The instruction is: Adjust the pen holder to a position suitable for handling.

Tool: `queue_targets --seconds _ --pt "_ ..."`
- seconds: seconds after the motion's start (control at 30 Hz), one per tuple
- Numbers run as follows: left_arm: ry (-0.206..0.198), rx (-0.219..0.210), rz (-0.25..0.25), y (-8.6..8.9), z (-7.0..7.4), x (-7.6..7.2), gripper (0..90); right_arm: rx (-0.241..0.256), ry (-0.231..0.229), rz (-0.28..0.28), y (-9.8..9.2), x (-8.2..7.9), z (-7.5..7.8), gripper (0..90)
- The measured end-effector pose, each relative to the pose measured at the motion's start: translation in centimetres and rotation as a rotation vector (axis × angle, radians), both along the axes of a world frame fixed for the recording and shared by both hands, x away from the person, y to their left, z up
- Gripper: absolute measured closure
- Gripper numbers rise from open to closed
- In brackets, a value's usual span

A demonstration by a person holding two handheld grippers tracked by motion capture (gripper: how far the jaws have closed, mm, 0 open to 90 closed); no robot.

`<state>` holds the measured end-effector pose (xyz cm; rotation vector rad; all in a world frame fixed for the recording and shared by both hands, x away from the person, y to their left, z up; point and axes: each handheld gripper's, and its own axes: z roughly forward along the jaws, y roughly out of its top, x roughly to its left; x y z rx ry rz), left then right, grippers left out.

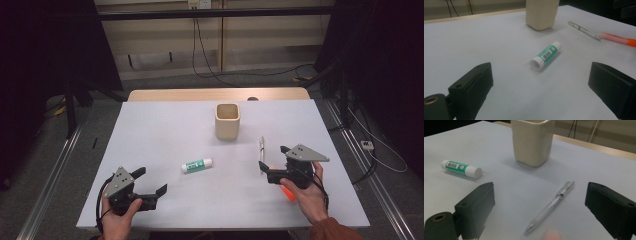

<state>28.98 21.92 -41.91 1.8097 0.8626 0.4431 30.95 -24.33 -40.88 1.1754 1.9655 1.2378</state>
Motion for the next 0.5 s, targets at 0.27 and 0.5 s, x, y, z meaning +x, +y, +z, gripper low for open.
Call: queue_targets --seconds 0.27,0.5 --pt "0.007 0.01 -0.013 0.1 -0.1 0.0 5.6 -0.043 0.021 -0.001 1.0 3.2 2.4 8.6" --pt "0.003 0.006 -0.012 0.2 -0.1 -0.3 5.6 -0.062 0.074 0.032 1.9 6.3 4.4 10.8"
